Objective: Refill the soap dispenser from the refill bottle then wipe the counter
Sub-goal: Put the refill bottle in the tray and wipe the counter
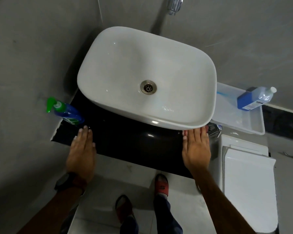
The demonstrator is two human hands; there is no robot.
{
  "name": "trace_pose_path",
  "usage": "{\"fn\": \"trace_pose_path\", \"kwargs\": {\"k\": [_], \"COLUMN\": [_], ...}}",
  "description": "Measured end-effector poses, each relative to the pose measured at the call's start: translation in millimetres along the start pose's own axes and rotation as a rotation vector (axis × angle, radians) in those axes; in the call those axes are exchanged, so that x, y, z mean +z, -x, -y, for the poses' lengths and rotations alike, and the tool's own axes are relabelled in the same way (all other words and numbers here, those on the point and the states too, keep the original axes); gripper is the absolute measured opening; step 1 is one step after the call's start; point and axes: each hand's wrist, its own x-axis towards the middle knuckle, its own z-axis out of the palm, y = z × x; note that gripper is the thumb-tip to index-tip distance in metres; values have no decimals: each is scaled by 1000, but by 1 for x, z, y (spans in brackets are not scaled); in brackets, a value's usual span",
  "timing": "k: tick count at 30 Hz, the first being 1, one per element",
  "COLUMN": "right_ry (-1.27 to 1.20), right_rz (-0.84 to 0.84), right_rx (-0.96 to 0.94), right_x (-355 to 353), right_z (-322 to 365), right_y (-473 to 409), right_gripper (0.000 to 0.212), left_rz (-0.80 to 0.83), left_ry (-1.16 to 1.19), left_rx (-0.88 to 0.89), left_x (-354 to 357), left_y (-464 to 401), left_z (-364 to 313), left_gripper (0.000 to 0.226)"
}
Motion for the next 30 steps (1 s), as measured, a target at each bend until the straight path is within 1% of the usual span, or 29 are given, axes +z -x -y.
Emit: {"fn": "trace_pose_path", "kwargs": {"k": [2, 4, 7, 9, 11, 16, 19, 22, 24, 26, 28, 30], "right_ry": [-35, -60, -98, -123, -150, -213, -206, -197, -177, -170, -178, -178], "right_rz": [-34, -24, 61, 99, 112, 156, 148, 151, 164, 179, 184, 171], "right_rx": [60, 52, -143, -272, -332, -518, -533, -564, -606, -610, -555, -447], "right_x": [6, 15, 28, 36, 40, 39, 41, 41, 40, 38, 34, 27], "right_z": [15, 39, 95, 138, 178, 250, 276, 273, 258, 232, 197, 154], "right_y": [13, 33, 66, 76, 69, 24, 5, 3, 11, 25, 42, 55], "right_gripper": [58, 59, 65, 69, 68, 64, 64, 66, 68, 69, 69, 69], "left_rz": [-2, -11, -9, 2, 12, 19, 28, 29, 16, -13, -28, -31], "left_ry": [0, -7, -27, -42, -42, -34, -57, -47, -41, -36, -39, -44], "left_rx": [-12, -12, -18, -18, -12, -7, 1, 0, 13, 12, 6, 5], "left_x": [-1, 1, 6, 8, 9, 9, 8, 7, 7, 9, 11, 11], "left_y": [-1, -2, -2, -2, -2, -1, -3, -3, -3, -2, -2, -1], "left_z": [-1, 0, 2, 4, 6, 2, 1, 2, 2, 3, 5, 5], "left_gripper": [51, 48, 53, 52, 51, 59, 65, 65, 63, 58, 56, 55]}}
